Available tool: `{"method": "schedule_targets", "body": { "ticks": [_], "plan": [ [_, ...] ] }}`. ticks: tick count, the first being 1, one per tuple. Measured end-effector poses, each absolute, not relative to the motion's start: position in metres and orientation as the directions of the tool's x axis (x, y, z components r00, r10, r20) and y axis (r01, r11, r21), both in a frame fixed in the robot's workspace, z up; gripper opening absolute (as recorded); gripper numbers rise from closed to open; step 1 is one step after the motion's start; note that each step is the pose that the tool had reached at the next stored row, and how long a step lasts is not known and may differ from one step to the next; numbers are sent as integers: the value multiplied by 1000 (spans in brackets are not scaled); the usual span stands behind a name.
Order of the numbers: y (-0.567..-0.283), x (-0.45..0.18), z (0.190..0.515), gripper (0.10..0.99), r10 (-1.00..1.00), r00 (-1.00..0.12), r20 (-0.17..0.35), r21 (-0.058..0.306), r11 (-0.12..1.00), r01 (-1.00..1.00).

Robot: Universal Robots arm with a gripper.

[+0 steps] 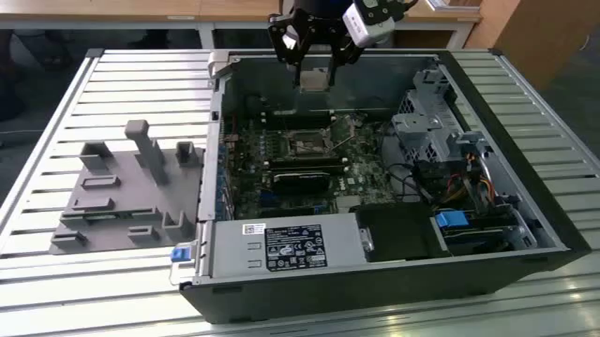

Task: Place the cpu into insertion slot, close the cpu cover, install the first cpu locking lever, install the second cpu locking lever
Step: 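Place the cpu into insertion slot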

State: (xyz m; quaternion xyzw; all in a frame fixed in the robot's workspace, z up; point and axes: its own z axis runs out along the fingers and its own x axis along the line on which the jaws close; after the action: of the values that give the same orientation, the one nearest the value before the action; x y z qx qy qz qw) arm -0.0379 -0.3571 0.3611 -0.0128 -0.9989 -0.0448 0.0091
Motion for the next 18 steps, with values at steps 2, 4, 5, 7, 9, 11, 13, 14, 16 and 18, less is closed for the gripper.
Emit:
{"method": "schedule_targets", "body": {
  "ticks": [2,4,5,7,9,11,13,14,16,18],
  "plan": [
    [-357,-38,361,541,25,-1000,19,89,996,26],
    [-357,-38,361,541,25,-1000,19,89,996,26],
    [-357,-38,361,541,25,-1000,19,89,996,26],
    [-357,-38,361,541,25,-999,19,89,996,27],
    [-357,-38,361,541,26,-999,19,89,996,28],
    [-357,-38,361,541,30,-999,19,89,995,32],
    [-357,-38,361,541,38,-999,19,89,995,40],
    [-357,-38,361,541,43,-999,19,89,995,45],
    [-357,-38,361,541,58,-998,19,89,994,60],
    [-357,-38,361,541,76,-997,19,89,993,77]
  ]
}}
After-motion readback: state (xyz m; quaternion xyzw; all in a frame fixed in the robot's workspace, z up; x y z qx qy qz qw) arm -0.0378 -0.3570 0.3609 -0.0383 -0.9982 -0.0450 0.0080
